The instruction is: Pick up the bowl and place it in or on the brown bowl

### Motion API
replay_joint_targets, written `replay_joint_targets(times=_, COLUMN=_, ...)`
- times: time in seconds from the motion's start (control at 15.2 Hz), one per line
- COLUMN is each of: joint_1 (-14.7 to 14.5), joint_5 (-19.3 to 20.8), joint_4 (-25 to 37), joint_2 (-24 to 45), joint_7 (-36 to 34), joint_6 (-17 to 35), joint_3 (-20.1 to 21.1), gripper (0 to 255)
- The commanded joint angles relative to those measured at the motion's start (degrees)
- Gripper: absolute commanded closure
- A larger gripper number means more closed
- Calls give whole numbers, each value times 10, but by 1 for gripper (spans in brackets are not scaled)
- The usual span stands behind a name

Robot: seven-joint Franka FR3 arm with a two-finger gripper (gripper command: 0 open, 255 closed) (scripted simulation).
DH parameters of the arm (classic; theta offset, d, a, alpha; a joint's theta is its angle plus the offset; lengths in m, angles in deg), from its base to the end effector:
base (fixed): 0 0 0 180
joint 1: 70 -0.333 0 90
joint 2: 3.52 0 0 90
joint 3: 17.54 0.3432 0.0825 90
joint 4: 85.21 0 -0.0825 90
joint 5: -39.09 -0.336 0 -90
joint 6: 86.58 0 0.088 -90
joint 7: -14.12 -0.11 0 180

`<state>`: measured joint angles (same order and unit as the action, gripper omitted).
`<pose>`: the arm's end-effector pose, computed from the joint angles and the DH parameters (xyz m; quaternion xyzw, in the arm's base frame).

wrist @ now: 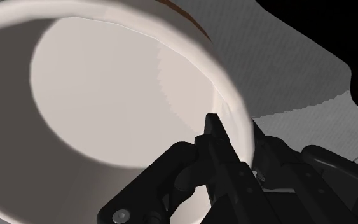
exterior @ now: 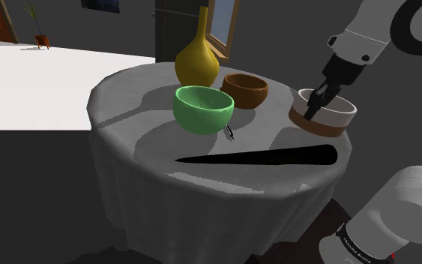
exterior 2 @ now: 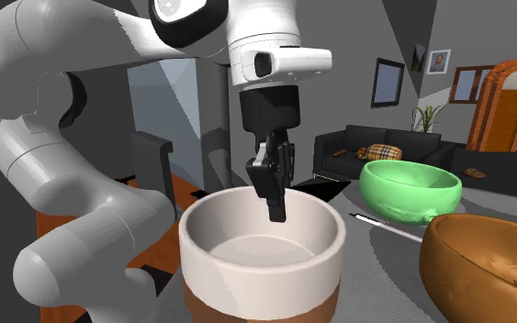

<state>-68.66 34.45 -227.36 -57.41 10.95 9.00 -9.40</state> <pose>0.2046 0.0507 0.5934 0.9980 0.0048 0.0622 0.0132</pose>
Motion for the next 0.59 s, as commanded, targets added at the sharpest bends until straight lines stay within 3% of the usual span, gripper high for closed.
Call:
replay_joint_targets(times=0.0, joint_1=2, joint_5=2, joint_4=20, joint_2=7, joint_7=1, joint_6=-13, joint_3=-2, gripper=255)
replay_joint_targets(times=0.53, joint_1=5, joint_5=7, joint_4=95, joint_2=30, joint_7=1, joint_6=-65, joint_3=-6, gripper=255)
